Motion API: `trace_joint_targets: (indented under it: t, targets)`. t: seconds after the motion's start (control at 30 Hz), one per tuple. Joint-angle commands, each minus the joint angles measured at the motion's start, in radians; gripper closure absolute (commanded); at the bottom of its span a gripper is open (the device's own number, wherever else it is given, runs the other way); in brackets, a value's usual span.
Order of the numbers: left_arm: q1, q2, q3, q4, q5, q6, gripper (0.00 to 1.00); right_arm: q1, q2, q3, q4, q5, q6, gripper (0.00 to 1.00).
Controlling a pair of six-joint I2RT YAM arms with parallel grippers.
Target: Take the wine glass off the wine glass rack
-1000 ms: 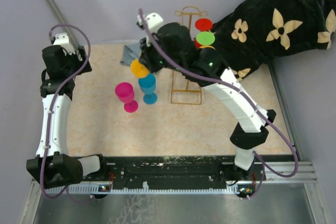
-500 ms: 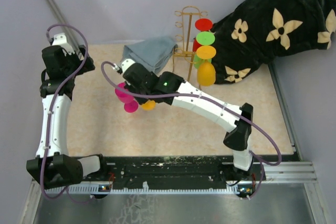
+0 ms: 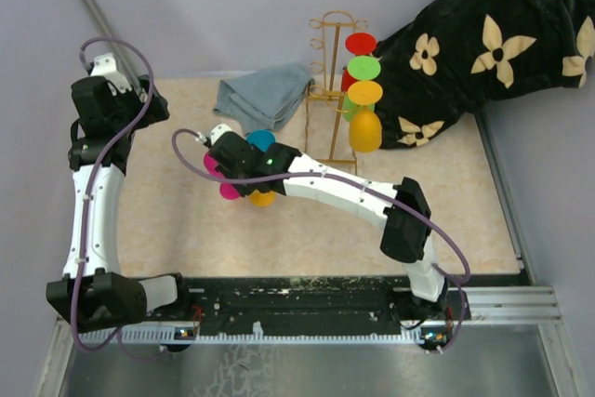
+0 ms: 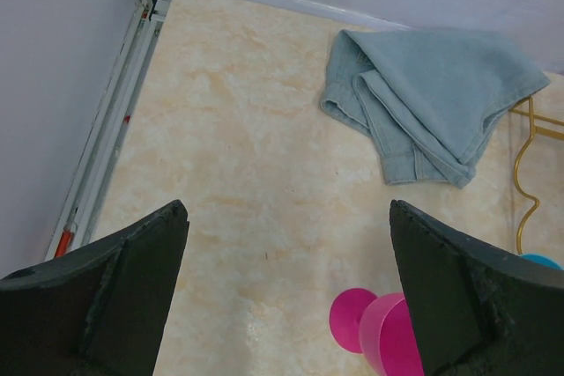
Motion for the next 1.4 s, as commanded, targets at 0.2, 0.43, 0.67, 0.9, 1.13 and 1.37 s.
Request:
trace_joint_targets:
  t: [0.2,0.43,0.67,0.9,1.13,1.37]
  targets:
    - [0.002,0.004,0.039,-0.002,0.047,-0.006,0.0,-0.058,-0.014,-0.102,0.1,-0.023,0.061,1.0]
    - [0.002,0.015,0.053,-0.008,0.065,-0.017,0.0,-0.073,0.029,-0.078,0.098,-0.065,0.055,1.0]
    - [0.002,0.009,0.058,-0.009,0.066,-0.006,0.0,-0.074,0.061,-0.042,0.077,-0.101,0.055,1.0]
    - [0.001,0.009,0.056,-0.009,0.084,-0.019,0.0,-0.074,0.076,-0.02,0.054,-0.104,0.057,0.98]
    - [0.002,0.009,0.051,-0.009,0.092,-0.014,0.0,-0.074,0.079,0.05,0.02,-0.107,0.053,0.62]
    - [0.001,0.014,0.051,-0.009,0.107,-0.017,0.0,-0.064,0.087,0.222,-0.116,-0.057,0.053,0.5]
